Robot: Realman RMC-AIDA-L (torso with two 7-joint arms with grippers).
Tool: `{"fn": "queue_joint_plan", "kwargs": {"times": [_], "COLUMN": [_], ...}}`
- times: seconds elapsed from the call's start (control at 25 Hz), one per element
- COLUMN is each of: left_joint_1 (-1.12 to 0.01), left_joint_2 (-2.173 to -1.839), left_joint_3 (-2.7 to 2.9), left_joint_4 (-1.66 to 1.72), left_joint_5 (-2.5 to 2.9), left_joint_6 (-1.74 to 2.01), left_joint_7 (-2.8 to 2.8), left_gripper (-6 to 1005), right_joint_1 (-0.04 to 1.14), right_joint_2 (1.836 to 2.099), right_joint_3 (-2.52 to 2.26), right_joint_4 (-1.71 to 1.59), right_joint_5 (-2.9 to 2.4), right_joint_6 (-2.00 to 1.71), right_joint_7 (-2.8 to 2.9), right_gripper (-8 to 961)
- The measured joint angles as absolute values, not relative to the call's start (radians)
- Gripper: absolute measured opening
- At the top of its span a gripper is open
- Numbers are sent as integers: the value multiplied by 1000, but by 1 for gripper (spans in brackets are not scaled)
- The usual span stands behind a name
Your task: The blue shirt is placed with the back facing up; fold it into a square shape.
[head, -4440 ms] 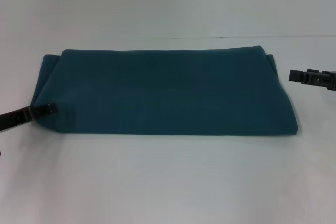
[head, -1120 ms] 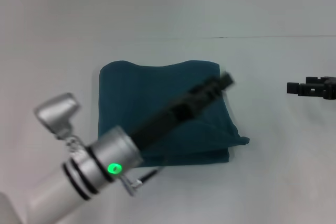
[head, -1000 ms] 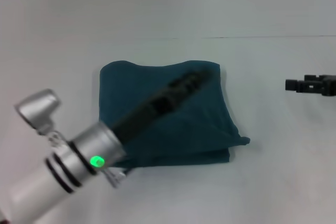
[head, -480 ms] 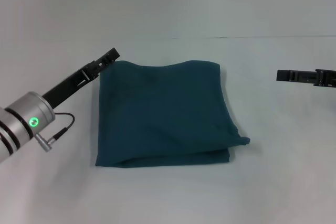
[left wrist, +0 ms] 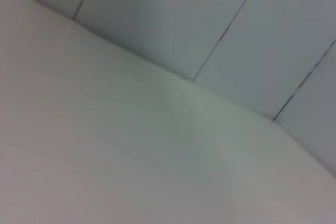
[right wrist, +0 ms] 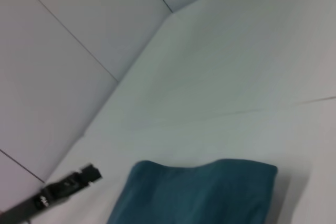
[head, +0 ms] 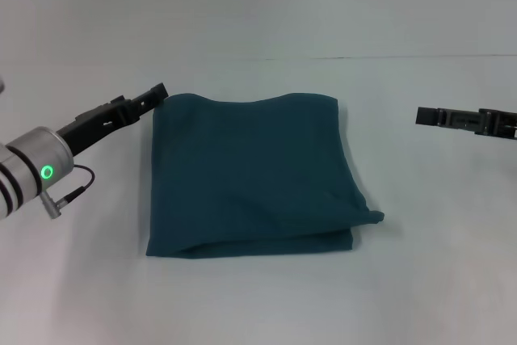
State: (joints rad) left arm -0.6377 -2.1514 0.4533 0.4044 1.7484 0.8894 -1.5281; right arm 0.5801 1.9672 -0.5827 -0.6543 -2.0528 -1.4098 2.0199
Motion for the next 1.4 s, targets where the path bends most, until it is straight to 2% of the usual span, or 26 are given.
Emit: {"fn": "queue_joint_plan", "kwargs": {"times": [0.48, 1.4], "left_joint_1": [-705, -718], "left_joint_2": [-2163, -2164], "left_joint_3": [599, 653], "left_joint_4": [359, 349], "left_joint_5": [1748, 1755], "left_joint_6": [725, 665], "left_joint_7": [-1505, -1505], "left_gripper": [894, 821], "right_joint_1": [587, 580], "right_joint_2": [1978, 1993], "right_joint_3": [-591, -591], "right_joint_4": [-652, -649], "right_joint_5": [-2047, -2048], "right_joint_6": [-1404, -1397], "right_joint_7": [2047, 2039], "right_gripper": [914, 912]}}
